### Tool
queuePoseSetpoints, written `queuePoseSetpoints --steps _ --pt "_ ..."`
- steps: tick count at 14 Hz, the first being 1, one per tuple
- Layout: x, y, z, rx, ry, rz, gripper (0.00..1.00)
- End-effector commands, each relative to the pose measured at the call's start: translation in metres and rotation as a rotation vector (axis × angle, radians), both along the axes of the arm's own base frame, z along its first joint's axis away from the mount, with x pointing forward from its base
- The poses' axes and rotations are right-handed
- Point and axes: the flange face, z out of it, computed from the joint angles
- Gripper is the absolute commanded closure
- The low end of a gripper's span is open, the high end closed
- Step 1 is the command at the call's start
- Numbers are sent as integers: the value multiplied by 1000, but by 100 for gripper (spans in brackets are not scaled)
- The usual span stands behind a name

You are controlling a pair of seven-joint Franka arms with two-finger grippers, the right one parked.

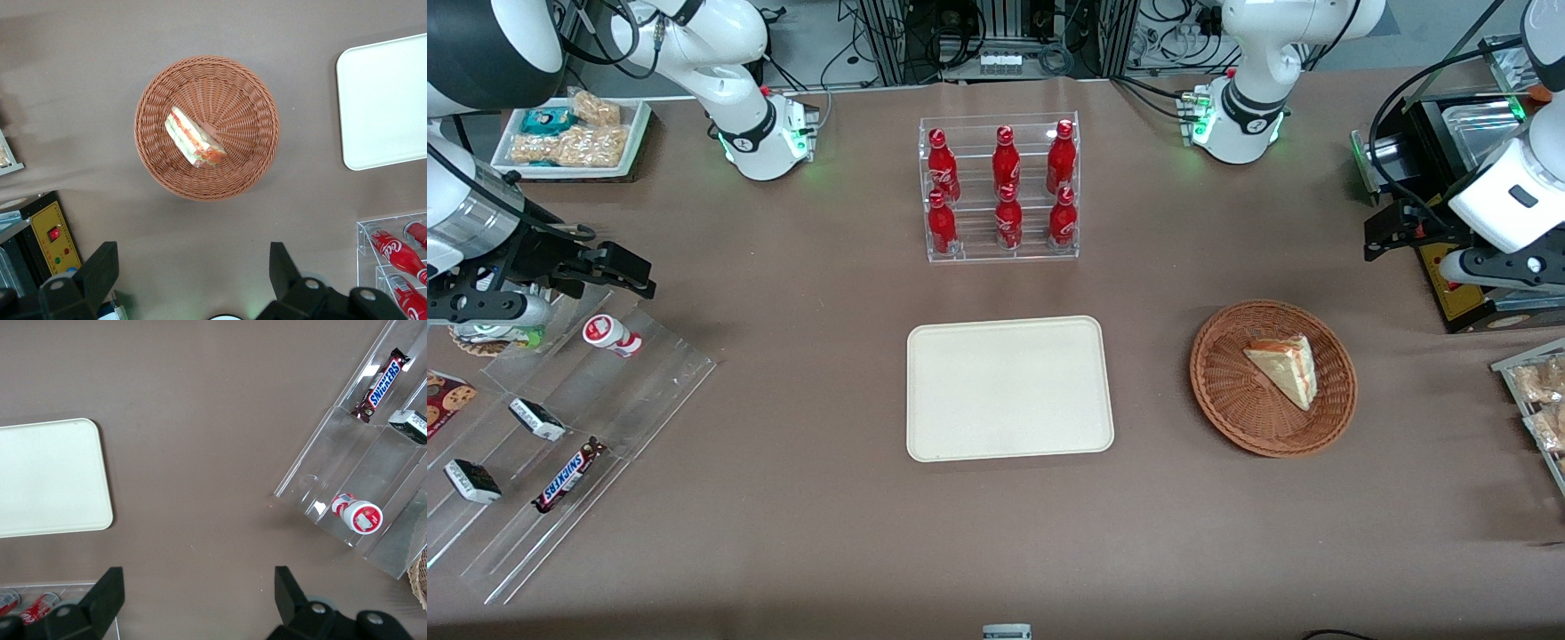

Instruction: Place sandwich from basket to tray

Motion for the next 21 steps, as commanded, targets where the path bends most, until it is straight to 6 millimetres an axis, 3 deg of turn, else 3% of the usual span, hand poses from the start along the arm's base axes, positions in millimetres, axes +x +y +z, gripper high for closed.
queuePoseSetpoints --steps 1,7,9,13,16,21 --pt "1 1 4 -5 17 20 0" --pt "1 3 1 -1 24 23 0" --pt "1 5 -18 10 55 44 0" --pt "13 7 -80 47 97 60 0" --pt "18 13 -147 45 94 82 0" --pt "1 28 -250 38 -23 207 0"
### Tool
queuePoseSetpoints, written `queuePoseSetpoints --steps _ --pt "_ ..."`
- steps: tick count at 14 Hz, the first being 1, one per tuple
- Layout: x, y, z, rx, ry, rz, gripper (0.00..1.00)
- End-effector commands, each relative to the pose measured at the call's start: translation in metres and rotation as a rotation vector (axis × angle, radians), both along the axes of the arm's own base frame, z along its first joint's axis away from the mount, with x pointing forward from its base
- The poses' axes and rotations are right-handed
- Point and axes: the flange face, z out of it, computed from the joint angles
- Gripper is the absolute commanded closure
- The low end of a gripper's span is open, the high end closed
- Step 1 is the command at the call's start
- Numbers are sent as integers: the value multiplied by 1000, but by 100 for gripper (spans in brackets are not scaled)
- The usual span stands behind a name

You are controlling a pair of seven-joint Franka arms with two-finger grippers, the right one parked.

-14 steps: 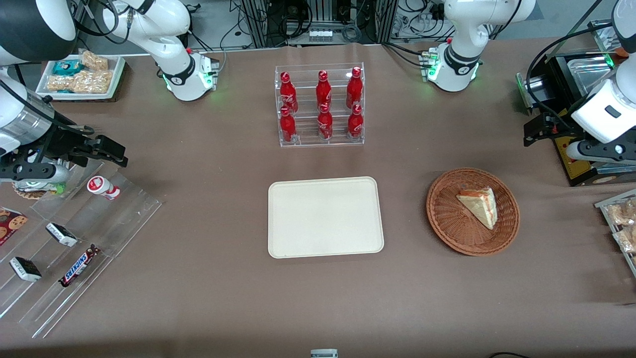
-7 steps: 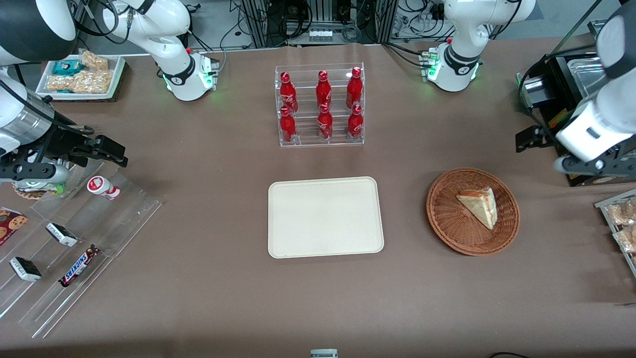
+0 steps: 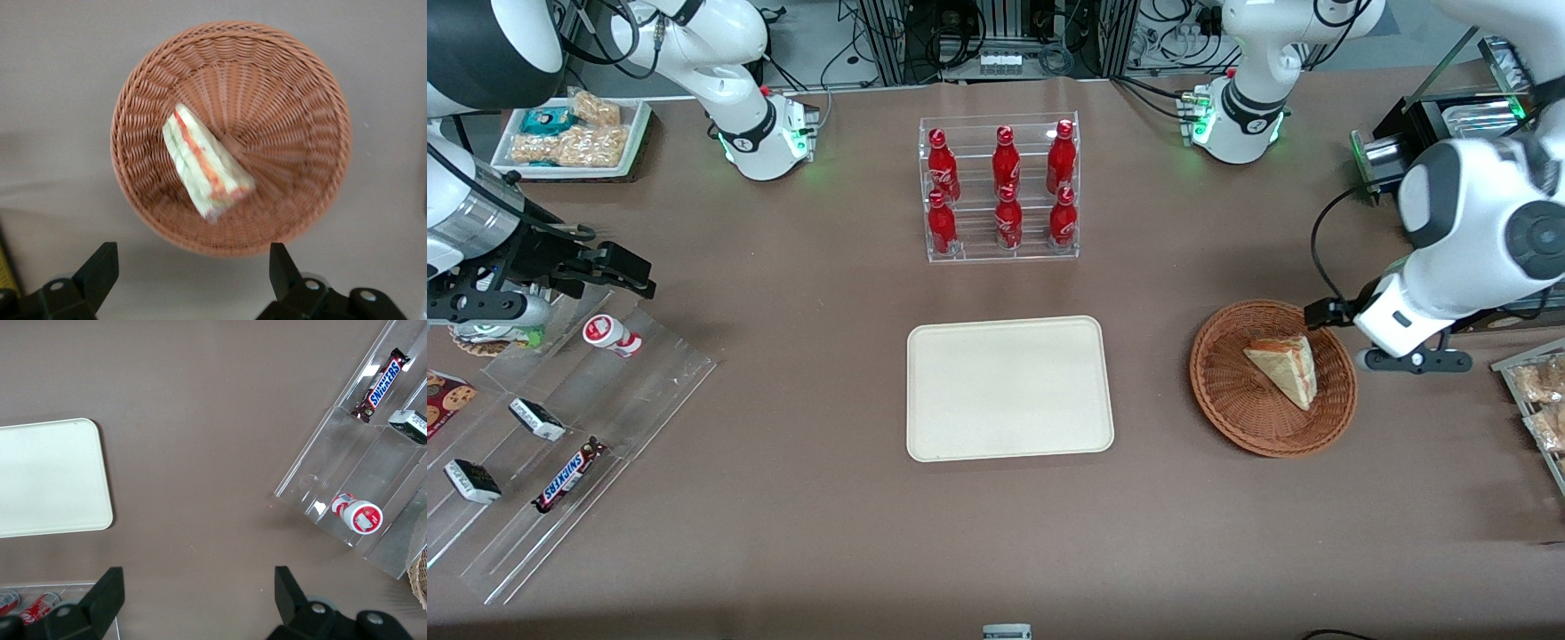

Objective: Place sandwich from basket to tray
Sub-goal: 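Lower the open left gripper over the sandwich in the wicker basket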

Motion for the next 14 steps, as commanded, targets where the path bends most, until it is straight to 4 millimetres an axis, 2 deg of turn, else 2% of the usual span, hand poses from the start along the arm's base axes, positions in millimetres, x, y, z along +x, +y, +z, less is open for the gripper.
queuePoseSetpoints --steps 1,7,9,13,14 --pt "-16 2 -30 17 -74 158 0" --pt "-8 -3 -68 46 -105 767 0" --pt "-7 -4 -83 47 -109 861 0" --pt "-2 -2 -121 43 -107 884 1" --pt "-3 -2 -126 43 -100 888 18"
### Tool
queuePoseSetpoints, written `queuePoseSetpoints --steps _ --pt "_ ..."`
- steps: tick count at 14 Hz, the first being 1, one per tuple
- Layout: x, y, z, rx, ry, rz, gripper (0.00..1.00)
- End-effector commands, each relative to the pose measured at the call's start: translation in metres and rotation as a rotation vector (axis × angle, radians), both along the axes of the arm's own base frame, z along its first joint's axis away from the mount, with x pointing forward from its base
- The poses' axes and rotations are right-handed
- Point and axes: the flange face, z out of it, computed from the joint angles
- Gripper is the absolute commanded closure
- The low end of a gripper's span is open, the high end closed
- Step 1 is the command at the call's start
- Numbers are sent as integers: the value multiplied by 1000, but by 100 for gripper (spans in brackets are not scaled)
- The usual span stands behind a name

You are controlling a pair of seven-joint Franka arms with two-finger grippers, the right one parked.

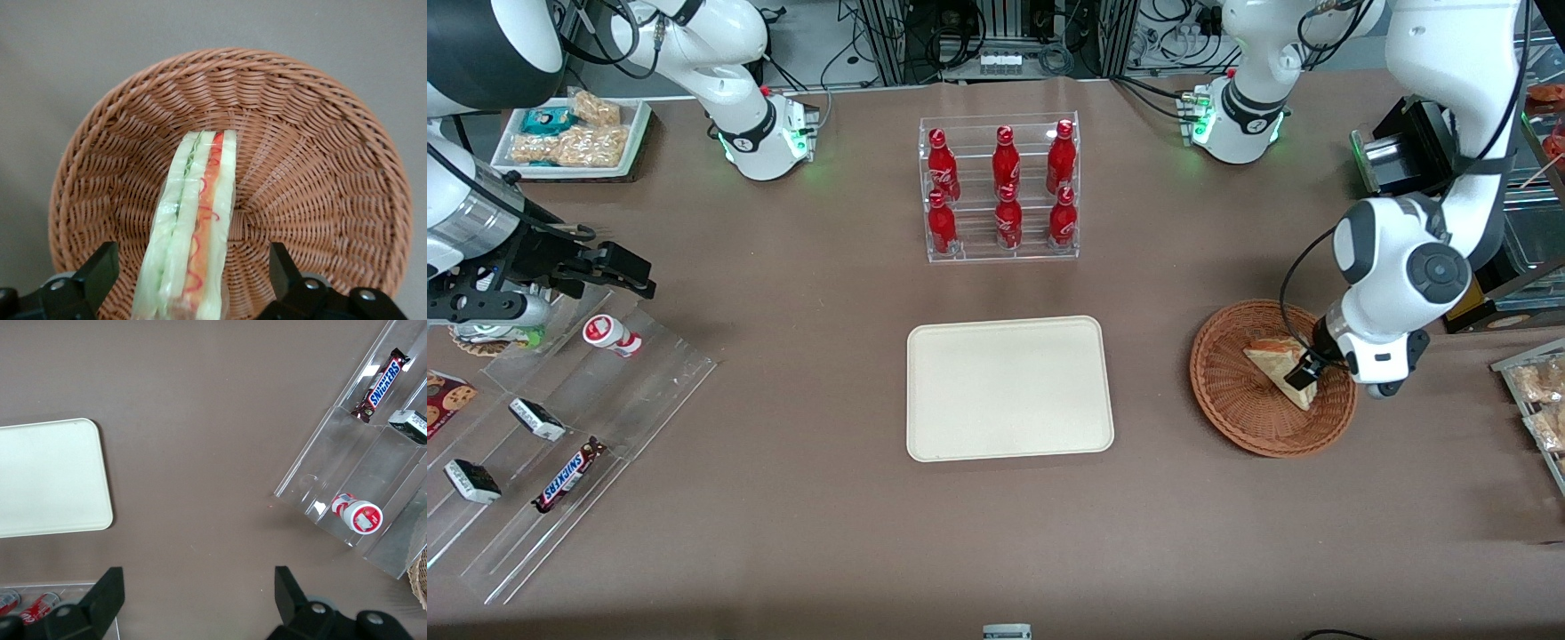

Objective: Place sandwich from basket to tray
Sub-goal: 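Close the left gripper on the sandwich and lift it, then carry the sandwich with the left gripper over the cream tray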

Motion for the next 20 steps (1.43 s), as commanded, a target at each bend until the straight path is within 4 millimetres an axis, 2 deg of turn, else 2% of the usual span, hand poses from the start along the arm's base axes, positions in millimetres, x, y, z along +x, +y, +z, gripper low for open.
queuePoseSetpoints --steps 1,2,3,5,7,8,10,13,17,18,20 --pt "0 0 -11 -2 1 29 43" --pt "0 0 -7 -2 3 35 71" --pt "-1 -2 -3 -1 20 28 90" --pt "-1 -8 11 4 76 -1 96" --pt "15 -18 38 6 104 -20 97" --pt "25 -28 54 1 112 -32 97" --pt "45 -61 78 -15 85 -83 98" --pt "56 -141 85 -52 46 -208 98" --pt "65 -277 83 -86 -7 -438 98" --pt "64 -306 78 -79 -18 -484 99" --pt "48 -359 58 -41 -31 -592 99"
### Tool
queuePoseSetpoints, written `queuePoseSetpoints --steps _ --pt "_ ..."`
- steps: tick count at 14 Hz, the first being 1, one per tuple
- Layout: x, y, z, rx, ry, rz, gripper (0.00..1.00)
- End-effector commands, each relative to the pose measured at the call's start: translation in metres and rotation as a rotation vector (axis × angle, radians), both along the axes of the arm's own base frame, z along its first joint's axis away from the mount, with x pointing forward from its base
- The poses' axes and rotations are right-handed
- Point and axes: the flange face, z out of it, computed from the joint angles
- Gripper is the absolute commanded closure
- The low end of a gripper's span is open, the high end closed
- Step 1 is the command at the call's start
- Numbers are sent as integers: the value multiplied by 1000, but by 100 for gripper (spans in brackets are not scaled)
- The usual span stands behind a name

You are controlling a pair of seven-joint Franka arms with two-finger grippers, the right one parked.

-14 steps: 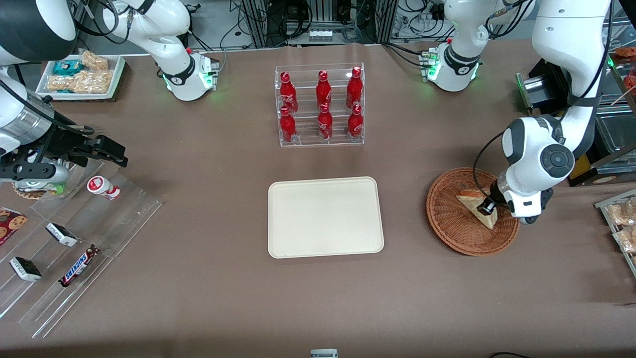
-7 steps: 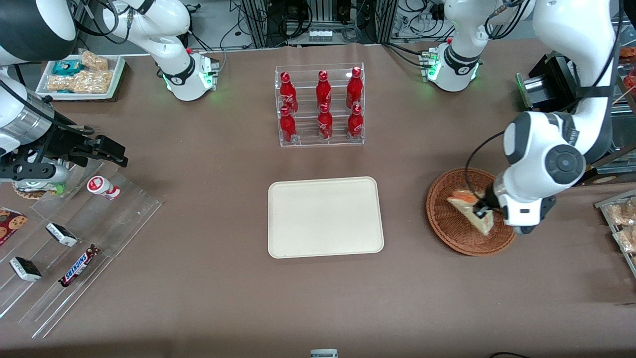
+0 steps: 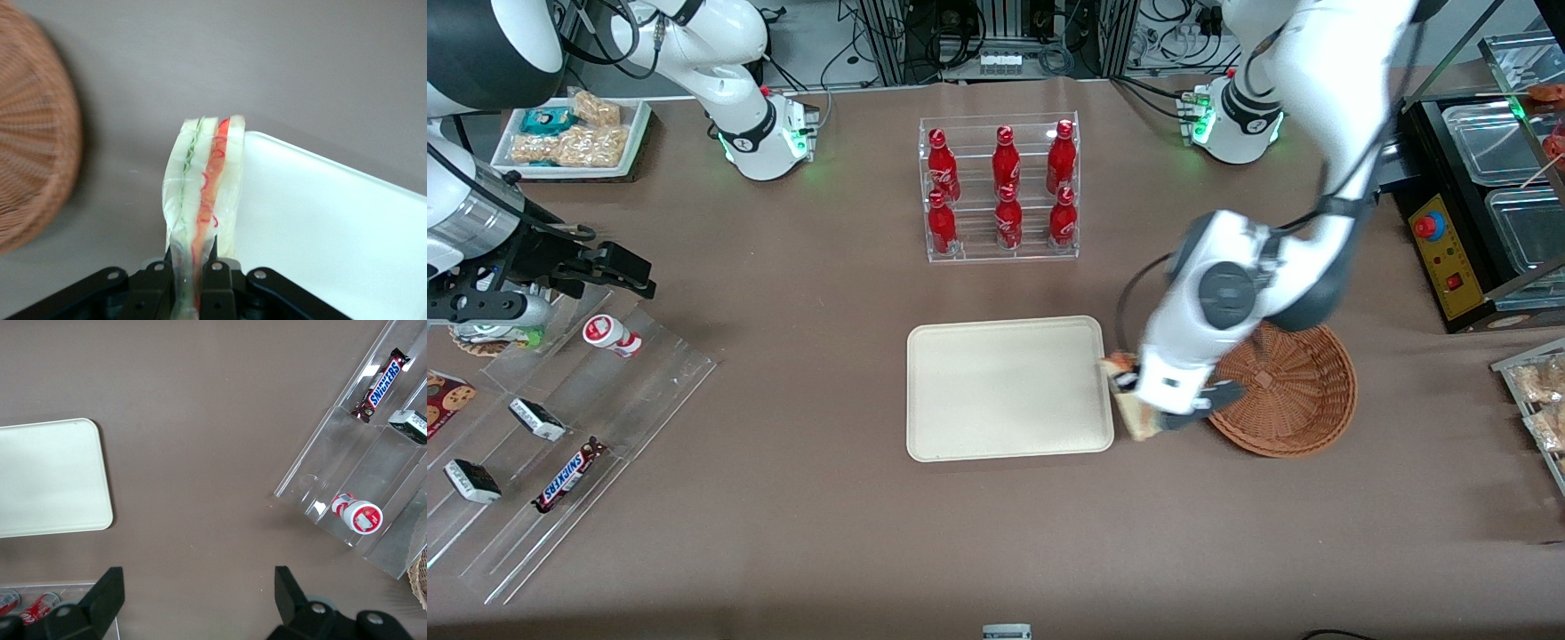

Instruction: Place sandwich from basket to tray

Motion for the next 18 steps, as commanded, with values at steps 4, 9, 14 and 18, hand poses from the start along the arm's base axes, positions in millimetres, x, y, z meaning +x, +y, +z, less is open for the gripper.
queuePoseSetpoints --steps 4,9,14,18 --pt "-35 -129 -56 -16 -127 -257 99" --pt "-57 -166 -100 -11 -99 -315 96" --pt "-61 -172 -81 9 -149 -314 0" --pt "-36 -121 17 68 -153 -260 0"
